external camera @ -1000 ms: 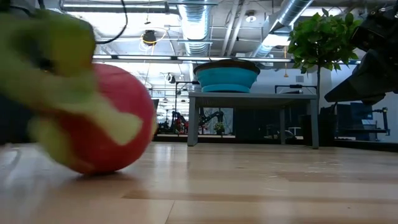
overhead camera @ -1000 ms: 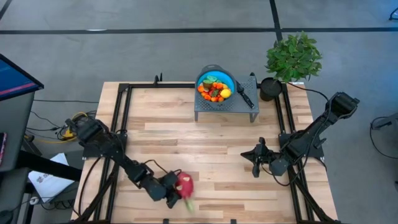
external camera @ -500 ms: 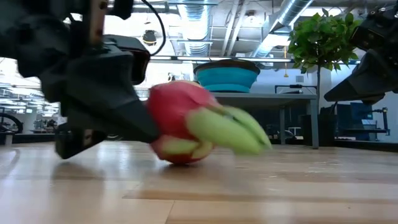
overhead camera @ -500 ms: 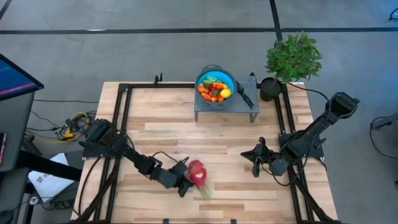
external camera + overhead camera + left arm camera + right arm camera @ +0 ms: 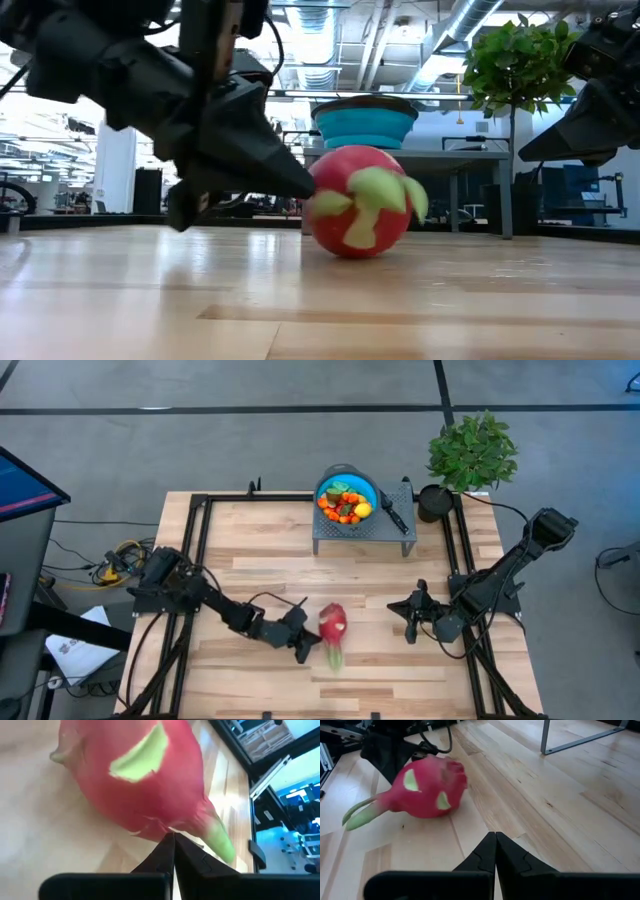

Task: Pick & Place Fruit
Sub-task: Put the dragonfruit into the strainer bowl

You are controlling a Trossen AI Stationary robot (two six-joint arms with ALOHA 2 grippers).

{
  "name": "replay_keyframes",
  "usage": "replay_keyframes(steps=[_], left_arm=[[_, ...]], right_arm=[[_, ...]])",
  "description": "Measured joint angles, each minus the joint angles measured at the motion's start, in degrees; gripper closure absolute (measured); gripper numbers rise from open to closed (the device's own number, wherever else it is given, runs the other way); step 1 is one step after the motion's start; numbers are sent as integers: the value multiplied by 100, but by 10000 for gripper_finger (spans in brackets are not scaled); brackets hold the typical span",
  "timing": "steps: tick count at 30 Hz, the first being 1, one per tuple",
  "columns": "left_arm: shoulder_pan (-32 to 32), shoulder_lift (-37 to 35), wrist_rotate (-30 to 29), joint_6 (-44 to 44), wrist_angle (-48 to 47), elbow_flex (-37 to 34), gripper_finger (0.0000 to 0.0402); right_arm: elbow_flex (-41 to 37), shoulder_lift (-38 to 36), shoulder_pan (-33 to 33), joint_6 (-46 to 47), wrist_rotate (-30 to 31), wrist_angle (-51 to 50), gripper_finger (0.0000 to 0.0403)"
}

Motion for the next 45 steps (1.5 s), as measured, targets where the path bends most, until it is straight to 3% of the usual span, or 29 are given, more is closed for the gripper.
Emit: replay_keyframes(steps=[20,30,45], left_arm=[[547,-7,226,773,207,0,401],[641,-36,348,754,200,0,401],[634,-1539,137,1582,-485,-13,401]], right_arm=[[0,0,0,2,7,9,403],[0,1,0,4,4,9,403],[0,2,0,7,4,66,403]])
